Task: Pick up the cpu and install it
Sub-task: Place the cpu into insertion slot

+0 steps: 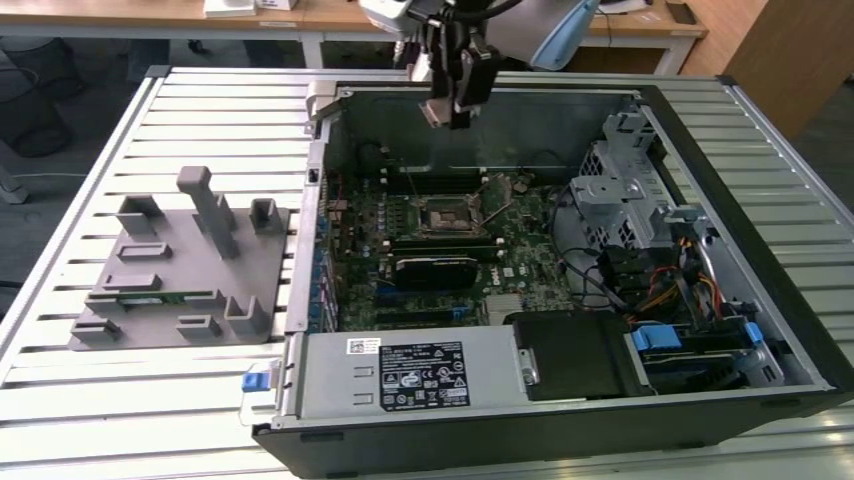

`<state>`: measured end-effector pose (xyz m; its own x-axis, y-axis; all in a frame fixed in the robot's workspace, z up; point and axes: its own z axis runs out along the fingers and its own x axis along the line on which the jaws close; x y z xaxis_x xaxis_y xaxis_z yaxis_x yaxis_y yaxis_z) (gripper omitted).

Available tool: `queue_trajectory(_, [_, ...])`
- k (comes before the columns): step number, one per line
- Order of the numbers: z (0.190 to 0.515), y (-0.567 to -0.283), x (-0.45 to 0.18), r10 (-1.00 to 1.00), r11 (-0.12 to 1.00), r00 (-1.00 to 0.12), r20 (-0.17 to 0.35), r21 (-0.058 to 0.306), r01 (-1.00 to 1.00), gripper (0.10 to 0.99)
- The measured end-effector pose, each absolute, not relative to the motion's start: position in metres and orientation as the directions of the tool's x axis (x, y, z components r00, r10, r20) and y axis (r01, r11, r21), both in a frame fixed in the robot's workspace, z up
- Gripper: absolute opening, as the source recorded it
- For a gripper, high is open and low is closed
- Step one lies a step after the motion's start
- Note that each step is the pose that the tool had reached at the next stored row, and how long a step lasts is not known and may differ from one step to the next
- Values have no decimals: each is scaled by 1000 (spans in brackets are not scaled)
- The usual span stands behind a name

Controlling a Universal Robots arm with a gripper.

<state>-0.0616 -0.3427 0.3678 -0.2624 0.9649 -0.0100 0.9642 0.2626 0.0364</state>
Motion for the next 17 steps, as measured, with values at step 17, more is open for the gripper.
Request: queue_trajectory(17, [348,-336,-59,998,57,-57,-6,36,998,541])
